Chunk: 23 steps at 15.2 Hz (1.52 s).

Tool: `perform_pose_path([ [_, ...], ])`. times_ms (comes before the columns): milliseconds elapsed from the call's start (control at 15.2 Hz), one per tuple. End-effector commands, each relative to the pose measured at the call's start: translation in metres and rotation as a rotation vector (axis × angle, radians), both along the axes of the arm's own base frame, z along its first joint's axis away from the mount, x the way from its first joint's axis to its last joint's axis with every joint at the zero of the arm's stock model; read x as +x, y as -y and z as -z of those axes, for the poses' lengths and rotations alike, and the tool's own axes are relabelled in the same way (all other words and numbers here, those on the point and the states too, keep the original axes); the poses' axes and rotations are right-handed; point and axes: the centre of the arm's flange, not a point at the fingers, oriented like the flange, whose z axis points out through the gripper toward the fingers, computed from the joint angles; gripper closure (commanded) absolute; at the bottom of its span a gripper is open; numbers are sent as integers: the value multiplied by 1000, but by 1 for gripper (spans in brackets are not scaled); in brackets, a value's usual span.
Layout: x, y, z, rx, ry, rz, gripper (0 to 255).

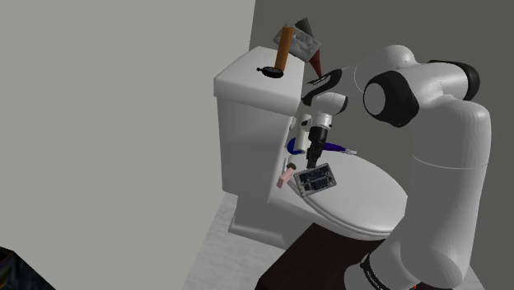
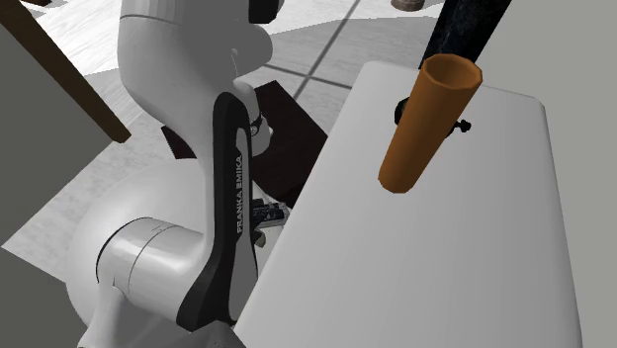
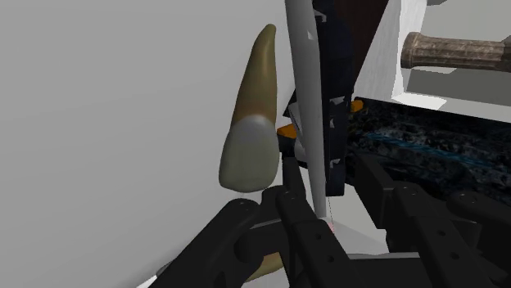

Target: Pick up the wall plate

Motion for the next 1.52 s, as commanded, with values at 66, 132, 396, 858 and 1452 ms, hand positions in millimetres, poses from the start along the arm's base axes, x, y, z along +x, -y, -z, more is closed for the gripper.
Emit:
perform_pose_path([
  [66, 0, 0, 0, 0, 0, 0, 255],
  [132, 0, 0, 0, 0, 0, 0, 255],
  [396, 0, 0, 1, 0, 0, 0, 255],
  [858, 0, 0, -36, 0, 0, 0, 255],
  [1452, 0, 0, -79, 0, 0, 0, 255],
])
